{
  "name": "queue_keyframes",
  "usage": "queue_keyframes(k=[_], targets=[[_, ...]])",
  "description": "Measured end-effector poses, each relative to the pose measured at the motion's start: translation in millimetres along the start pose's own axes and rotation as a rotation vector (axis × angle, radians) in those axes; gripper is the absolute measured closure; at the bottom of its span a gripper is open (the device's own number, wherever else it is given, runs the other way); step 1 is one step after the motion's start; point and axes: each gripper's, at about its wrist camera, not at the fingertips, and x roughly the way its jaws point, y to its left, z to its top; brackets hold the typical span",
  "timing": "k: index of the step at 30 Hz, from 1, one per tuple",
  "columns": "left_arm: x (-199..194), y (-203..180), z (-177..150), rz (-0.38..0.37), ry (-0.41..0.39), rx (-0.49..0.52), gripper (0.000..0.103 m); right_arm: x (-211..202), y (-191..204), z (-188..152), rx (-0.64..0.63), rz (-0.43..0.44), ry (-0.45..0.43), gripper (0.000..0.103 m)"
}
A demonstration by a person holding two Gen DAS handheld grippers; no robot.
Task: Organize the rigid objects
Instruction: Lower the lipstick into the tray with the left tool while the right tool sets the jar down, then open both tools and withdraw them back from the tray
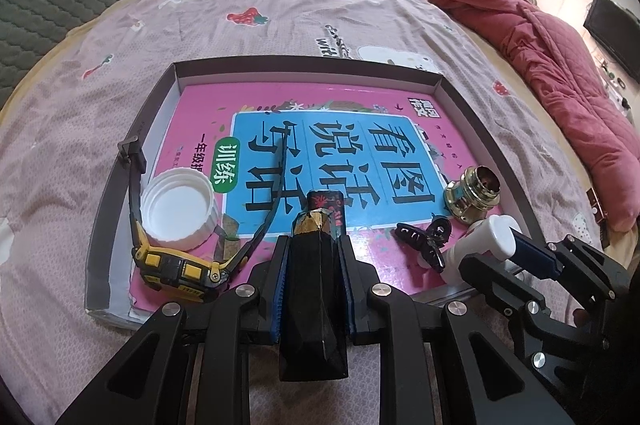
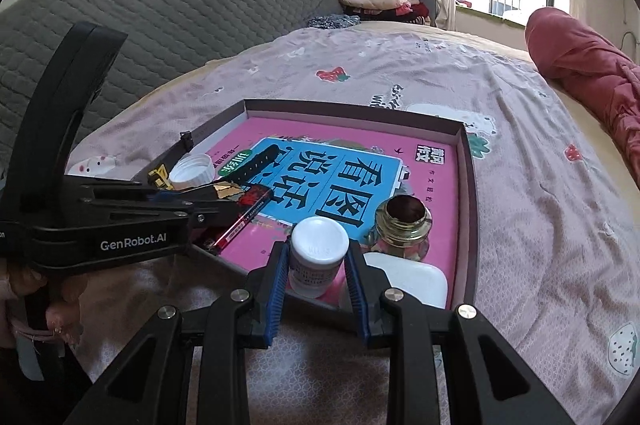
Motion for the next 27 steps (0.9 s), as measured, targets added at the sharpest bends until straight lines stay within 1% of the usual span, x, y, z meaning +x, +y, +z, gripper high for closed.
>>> queue_keyframes(k=[7, 10, 12, 17, 21, 27], targets=[[-2, 2, 0, -0.001, -0.001, -0.007, 0.081, -2, -7, 2, 0.042, 0.015, -0.007, 0.072], [-3, 3, -1, -0.003, -0.002, -0.006, 0.080, -3, -7, 3, 0.044, 0.016, -0.011, 0.069], [-5, 3, -1, -0.006, -0.005, -0.008, 0.078, -5, -7, 4, 0.047, 0.021, -0.018, 0.064], [-13, 4, 0, -0.009, -0.028, -0.007, 0.064, -14, -9, 7, 0.053, 0.027, -0.055, 0.060], [-23, 6, 0, -0.019, -0.052, -0.004, 0.061, -23, -10, 9, 0.069, 0.020, -0.092, 0.058], [-41, 7, -1, -0.022, -0.082, -0.002, 0.053, -33, -13, 6, 0.110, -0.003, -0.116, 0.055]])
